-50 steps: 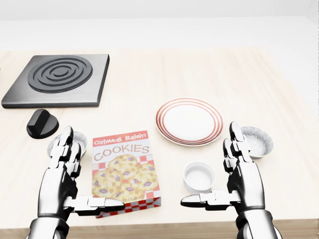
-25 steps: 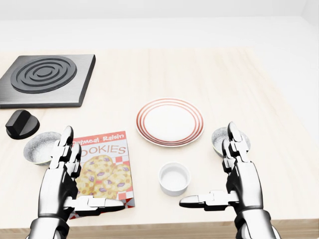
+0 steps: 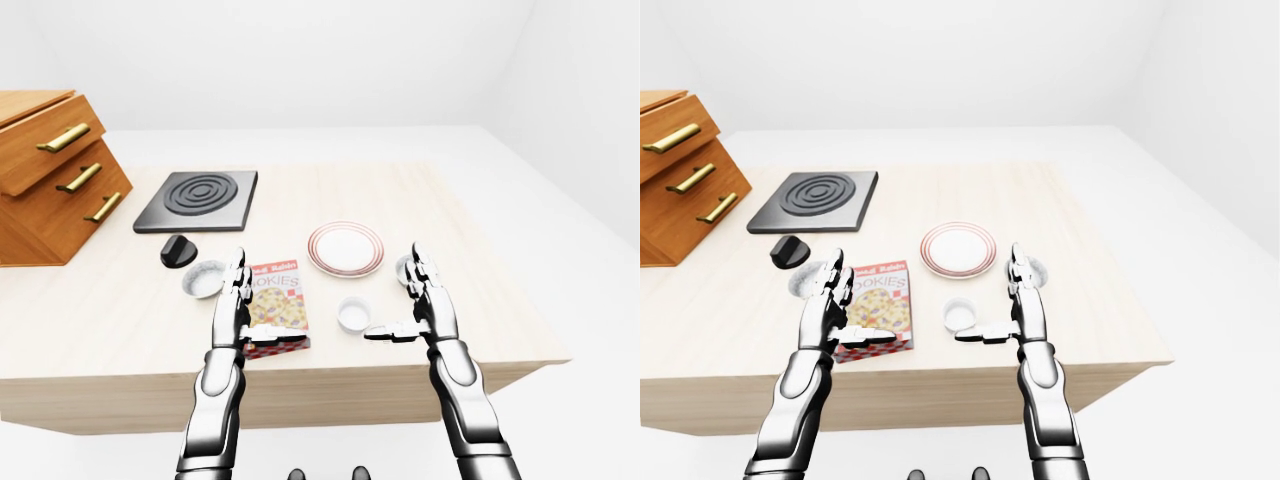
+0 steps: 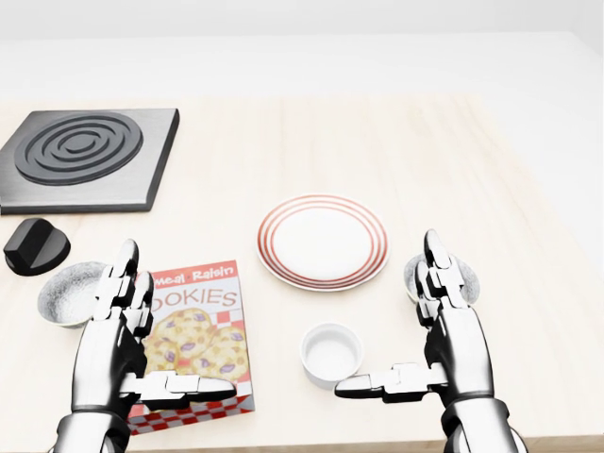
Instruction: Pick the akita bowl next to the plate and place it on the plate.
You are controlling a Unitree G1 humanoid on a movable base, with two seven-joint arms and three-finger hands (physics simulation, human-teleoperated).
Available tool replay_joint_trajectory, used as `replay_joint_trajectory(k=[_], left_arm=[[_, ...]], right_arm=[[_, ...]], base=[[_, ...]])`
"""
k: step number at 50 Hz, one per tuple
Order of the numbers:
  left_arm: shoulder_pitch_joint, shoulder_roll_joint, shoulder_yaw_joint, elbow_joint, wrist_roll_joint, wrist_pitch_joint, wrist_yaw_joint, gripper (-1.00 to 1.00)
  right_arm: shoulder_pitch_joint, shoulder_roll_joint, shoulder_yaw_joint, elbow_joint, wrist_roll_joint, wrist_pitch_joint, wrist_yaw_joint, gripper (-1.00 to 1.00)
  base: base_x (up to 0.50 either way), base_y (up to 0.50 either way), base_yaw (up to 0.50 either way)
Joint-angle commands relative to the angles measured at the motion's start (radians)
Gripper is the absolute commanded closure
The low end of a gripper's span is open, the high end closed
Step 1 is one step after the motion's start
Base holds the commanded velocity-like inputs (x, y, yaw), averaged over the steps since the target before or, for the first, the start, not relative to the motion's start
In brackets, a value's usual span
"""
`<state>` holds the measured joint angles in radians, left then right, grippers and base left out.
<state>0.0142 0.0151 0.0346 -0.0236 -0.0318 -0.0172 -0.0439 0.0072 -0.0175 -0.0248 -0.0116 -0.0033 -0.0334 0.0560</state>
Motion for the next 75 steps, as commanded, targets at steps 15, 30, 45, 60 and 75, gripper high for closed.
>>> replay_joint_trajectory(k=[15,30,45,60,75], left_arm=[[0.001,-0.001,-0.002,0.005,0.001,-0.007,0.001,-1.0],[-0.003,0.0,0.0,0.015,0.001,-0.014,0.001,-1.0],[0.003,-0.002,-0.002,-0.001,0.002,-0.004,0.005,-1.0],[0.003,-0.002,-0.004,-0.019,0.001,0.014,0.01,-1.0],[-0.002,-0.001,0.0,0.006,-0.001,-0.006,0.007,-1.0]], right_arm=[[0.003,0.0,-0.003,0.002,0.0,-0.012,0.002,-1.0],[0.002,0.0,-0.003,0.001,0.001,-0.011,0.002,-1.0],[-0.003,-0.071,-0.06,-0.214,-0.275,0.111,-0.063,-1.0],[0.004,-0.058,-0.115,-0.467,-0.361,0.121,0.048,-1.0],[0.013,-0.073,-0.15,-0.533,-0.449,0.121,0.111,-1.0]], base=[[0.29,0.0,0.0],[0.29,0.0,0.0],[0.24,0.0,0.0],[0.0,0.0,0.0],[0.0,0.0,0.0]])
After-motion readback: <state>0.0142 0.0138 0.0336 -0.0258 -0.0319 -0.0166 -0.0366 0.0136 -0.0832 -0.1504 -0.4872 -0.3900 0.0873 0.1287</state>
